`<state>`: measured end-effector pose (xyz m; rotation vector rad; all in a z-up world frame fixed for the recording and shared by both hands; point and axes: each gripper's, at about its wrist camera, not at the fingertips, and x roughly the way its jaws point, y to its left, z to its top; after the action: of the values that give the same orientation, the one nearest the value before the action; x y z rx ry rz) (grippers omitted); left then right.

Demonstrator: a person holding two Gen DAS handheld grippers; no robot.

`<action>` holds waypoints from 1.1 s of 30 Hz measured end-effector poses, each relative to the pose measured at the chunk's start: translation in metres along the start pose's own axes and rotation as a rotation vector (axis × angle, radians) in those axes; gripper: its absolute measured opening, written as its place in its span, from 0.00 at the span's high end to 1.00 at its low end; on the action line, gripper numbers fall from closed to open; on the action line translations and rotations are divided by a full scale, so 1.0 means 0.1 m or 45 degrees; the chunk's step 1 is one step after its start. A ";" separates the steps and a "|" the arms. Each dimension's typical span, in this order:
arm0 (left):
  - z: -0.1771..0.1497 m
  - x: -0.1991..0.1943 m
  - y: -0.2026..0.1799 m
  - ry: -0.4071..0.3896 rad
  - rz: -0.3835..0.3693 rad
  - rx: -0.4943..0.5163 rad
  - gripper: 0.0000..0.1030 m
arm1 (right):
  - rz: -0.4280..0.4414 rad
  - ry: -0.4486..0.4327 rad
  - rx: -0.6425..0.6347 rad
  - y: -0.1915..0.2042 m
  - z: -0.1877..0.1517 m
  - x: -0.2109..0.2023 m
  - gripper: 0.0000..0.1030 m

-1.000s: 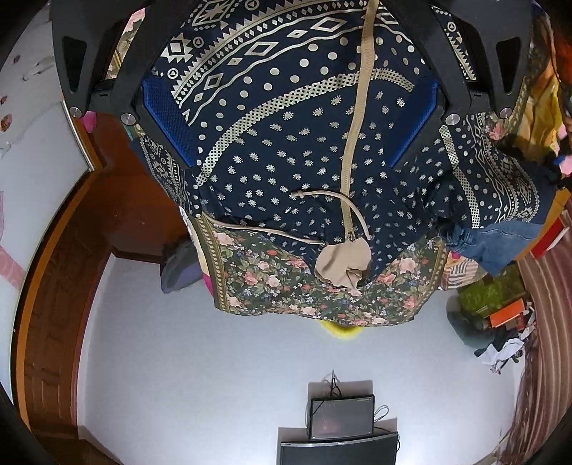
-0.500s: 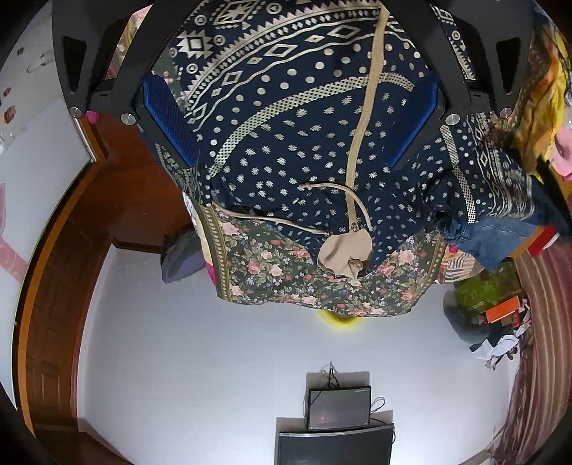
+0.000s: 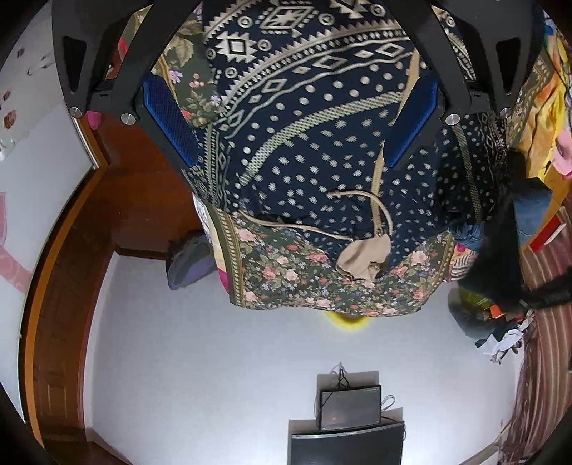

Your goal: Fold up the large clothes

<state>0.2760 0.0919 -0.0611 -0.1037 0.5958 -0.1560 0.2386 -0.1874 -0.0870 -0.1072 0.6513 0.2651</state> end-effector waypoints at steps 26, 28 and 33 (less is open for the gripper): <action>-1.19 0.43 -0.47 0.472 -0.089 0.069 0.53 | 0.099 0.145 -0.205 0.32 -0.01 0.39 0.00; -1.17 0.26 -0.28 0.427 -0.032 0.053 0.52 | 0.124 0.142 -0.257 0.47 0.04 0.41 0.00; -1.18 -0.06 0.22 0.360 0.110 -0.005 0.50 | 0.193 0.154 -0.421 0.94 0.13 0.53 0.00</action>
<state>0.2071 0.1084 -0.1579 -0.0599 0.8811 -0.0858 0.2603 -0.0836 -0.1106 -0.3943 0.7328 0.5151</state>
